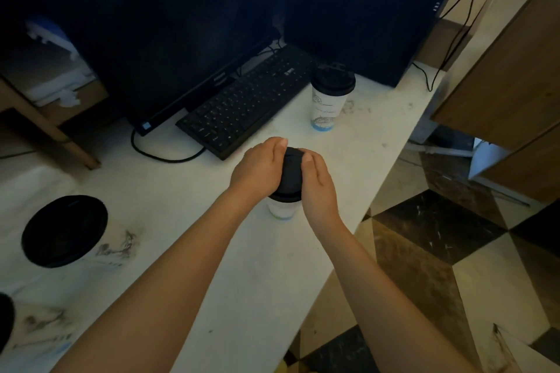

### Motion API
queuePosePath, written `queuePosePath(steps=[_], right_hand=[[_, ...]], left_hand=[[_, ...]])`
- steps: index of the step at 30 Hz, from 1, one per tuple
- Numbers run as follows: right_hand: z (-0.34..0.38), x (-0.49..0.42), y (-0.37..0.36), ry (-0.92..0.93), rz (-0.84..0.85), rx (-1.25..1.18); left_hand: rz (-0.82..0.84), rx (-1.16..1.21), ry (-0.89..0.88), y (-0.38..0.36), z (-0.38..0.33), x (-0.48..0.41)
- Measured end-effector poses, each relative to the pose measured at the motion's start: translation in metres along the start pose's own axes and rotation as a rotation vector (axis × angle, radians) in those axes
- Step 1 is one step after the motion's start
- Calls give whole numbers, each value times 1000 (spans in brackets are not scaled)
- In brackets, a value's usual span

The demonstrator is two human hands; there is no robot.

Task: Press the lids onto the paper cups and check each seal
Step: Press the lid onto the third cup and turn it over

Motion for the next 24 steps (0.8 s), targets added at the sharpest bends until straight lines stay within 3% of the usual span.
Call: queuePosePath(steps=[4, 9, 12, 16, 18, 21, 24], right_hand=[[-18, 20, 7, 18, 79, 16], [-45, 22, 24, 42, 259, -6], [-52, 18, 32, 33, 249, 45], [-29, 4, 38, 44, 130, 143], [-15, -10, 39, 52, 119, 200], [-24, -23, 35, -20, 324, 308], [-53, -20, 23, -57, 654, 391]], left_hand=[[146, -441, -79, 8, -6, -4], [113, -803, -262, 18, -20, -3], [97, -711, -278, 19, -24, -2], [-46, -453, -208, 25, -31, 0], [-4, -471, -236, 13, -38, 1], [163, -555, -209, -10, -36, 2], [125, -564, -178, -14, -33, 3]])
Point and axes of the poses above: each hand's wrist, its own x-axis away from the middle knuckle, its own y-axis out of the back of the hand, z = x × y, the point moved 4 cm from there along -x, towards the middle knuckle, and after that the axes turned 12 degrees about -y, right-handed, at the moved point
